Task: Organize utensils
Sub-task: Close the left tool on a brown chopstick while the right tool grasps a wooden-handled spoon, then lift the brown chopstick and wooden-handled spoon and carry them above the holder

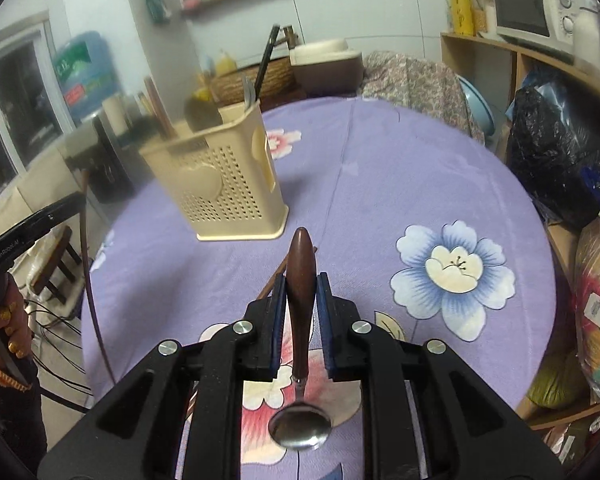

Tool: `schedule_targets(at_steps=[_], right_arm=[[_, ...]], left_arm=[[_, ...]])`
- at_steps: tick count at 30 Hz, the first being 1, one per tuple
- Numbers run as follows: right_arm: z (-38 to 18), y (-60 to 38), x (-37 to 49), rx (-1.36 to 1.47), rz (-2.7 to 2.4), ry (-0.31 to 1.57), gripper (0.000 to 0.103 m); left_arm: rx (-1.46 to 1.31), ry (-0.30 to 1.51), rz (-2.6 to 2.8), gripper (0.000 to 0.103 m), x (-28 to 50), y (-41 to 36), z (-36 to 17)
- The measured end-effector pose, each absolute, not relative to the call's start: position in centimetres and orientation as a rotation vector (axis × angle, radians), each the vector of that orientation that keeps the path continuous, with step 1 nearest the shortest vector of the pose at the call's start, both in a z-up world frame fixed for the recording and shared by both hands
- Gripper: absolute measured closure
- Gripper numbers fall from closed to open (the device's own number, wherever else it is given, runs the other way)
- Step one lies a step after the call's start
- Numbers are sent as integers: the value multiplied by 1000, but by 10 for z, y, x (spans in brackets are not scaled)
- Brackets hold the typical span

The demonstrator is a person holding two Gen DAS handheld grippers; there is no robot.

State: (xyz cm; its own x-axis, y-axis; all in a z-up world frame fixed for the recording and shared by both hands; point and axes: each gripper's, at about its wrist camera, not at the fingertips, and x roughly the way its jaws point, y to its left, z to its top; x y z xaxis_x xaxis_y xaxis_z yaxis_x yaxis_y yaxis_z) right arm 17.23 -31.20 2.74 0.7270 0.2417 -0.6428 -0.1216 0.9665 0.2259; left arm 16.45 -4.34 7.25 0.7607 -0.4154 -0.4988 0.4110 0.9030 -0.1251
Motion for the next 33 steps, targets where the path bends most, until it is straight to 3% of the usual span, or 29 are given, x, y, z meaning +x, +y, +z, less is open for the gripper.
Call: schedule_targets(at_steps=[19, 33], right_arm=[[62, -302, 166, 149, 245, 658, 87], [199, -258, 238, 98, 287, 445, 87]], left_arm=[[-66, 462, -490, 94, 156, -18, 103], [-86, 235, -425, 94, 219, -34, 223]])
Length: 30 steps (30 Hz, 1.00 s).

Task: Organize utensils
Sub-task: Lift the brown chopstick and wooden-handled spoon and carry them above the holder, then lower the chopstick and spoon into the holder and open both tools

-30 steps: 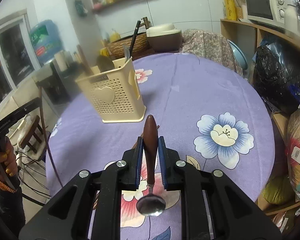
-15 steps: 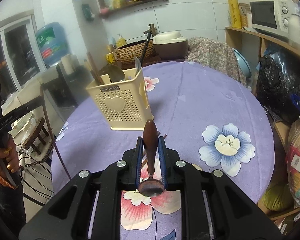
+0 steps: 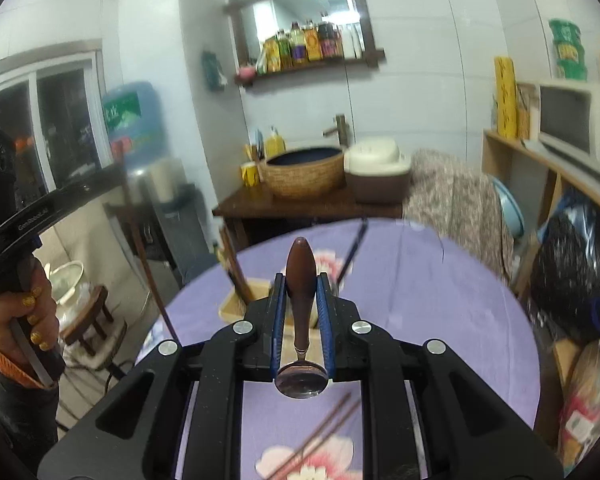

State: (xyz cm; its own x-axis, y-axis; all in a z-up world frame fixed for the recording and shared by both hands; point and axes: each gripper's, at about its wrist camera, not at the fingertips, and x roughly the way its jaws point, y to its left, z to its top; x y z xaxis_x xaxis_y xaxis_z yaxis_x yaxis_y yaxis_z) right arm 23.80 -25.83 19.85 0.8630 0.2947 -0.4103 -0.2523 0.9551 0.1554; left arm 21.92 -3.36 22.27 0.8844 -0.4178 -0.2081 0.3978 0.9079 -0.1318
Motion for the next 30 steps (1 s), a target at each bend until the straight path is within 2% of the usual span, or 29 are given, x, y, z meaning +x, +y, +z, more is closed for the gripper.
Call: schedule_targets(at_steps=[4, 8, 19, 26, 30], right_arm=[[216, -249, 271, 122, 254, 417, 87], [203, -241, 292, 109, 212, 423, 87], [119, -227, 306, 75, 197, 535, 87], [99, -224, 307, 47, 190, 555, 87], [92, -222, 307, 29, 186, 557, 87]], left_arm=[[-147, 229, -391, 94, 252, -36, 235], [-157, 197, -332, 94, 272, -41, 227], [-137, 319, -338, 94, 276, -53, 132], [-113, 378, -347, 94, 279, -57, 100], [-112, 383, -354, 94, 279, -54, 101]])
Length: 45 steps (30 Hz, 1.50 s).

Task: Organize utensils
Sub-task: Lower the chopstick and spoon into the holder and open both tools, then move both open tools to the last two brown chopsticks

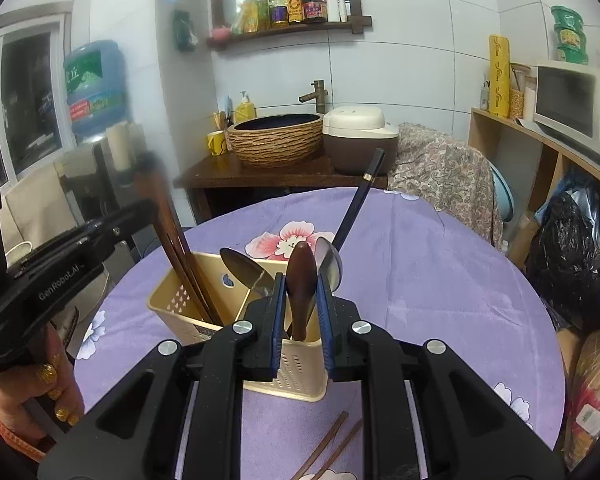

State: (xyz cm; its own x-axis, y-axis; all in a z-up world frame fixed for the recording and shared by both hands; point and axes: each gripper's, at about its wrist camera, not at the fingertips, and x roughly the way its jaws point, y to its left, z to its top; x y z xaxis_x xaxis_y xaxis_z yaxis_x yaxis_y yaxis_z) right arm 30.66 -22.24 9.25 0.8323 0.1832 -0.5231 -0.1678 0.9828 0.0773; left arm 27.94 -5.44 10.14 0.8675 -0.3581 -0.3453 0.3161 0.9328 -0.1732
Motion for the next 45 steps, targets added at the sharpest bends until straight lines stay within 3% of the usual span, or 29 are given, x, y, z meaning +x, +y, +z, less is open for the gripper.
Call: schedule_targets(at_steps=[3, 4, 5, 6, 7, 9, 12, 13, 15, 16, 18, 28, 45], right_arm=[[90, -223, 306, 26, 190, 555, 86], [90, -223, 305, 25, 192, 551, 84], [90, -224, 302, 21, 186, 541, 77], [90, -225, 299, 19, 179, 532, 71], [91, -227, 294, 21, 173, 516, 56], [94, -231, 282, 30, 166, 484, 45], [95, -238, 261, 41, 144, 472, 33], [93, -241, 254, 44, 122, 479, 25], [88, -245, 244, 43, 84, 504, 22], [82, -247, 238, 37, 63, 524, 15], [63, -249, 225, 8, -6, 588, 9], [-42, -237, 189, -3, -76, 891, 8], [-68, -213, 189, -66, -98, 994, 6]], left_arm=[[-92, 388, -343, 93, 276, -56, 104], [-88, 388, -346, 86, 275, -55, 104], [-89, 388, -347, 80, 272, -53, 104], [-93, 386, -344, 63, 269, -52, 103], [-101, 376, -339, 51, 264, -49, 104], [-105, 359, -331, 45, 253, -43, 104], [-105, 350, -307, 26, 232, -33, 100], [-107, 348, -304, 22, 223, -29, 97], [-99, 357, -292, 14, 207, -24, 86], [-87, 372, -285, 9, 201, -23, 79], [-56, 415, -265, 8, 191, -21, 60], [-10, 610, -218, 8, 156, -15, -12], [-12, 671, -223, 7, 145, -21, -33]])
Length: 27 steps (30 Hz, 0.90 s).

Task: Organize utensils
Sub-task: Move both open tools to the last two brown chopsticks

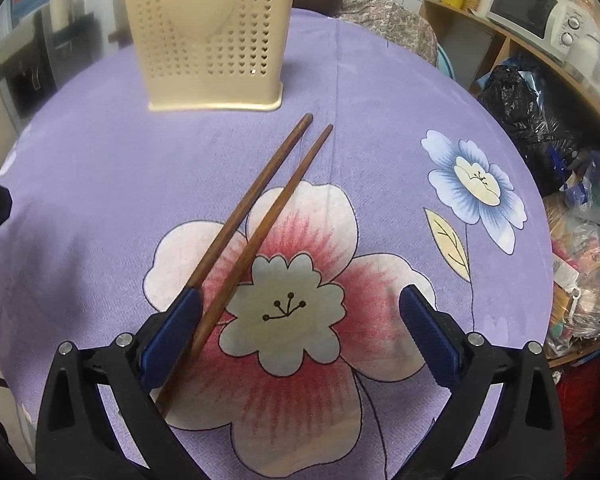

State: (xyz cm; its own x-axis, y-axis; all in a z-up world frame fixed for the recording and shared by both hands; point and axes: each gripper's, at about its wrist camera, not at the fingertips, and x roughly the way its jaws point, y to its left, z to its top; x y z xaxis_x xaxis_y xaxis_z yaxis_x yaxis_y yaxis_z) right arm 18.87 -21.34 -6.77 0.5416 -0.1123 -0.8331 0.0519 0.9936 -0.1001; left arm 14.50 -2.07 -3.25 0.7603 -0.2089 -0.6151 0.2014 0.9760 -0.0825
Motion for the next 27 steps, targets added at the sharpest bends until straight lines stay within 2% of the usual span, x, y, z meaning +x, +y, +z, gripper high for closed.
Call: schedule_targets(at_steps=[14, 27], right_arm=[[-70, -297, 169, 77, -171, 982, 6], [-73, -300, 166, 79, -140, 944, 6]], left_arm=[[-22, 739, -320, 8, 147, -41, -39], [145, 869, -519, 51, 137, -136, -71]])
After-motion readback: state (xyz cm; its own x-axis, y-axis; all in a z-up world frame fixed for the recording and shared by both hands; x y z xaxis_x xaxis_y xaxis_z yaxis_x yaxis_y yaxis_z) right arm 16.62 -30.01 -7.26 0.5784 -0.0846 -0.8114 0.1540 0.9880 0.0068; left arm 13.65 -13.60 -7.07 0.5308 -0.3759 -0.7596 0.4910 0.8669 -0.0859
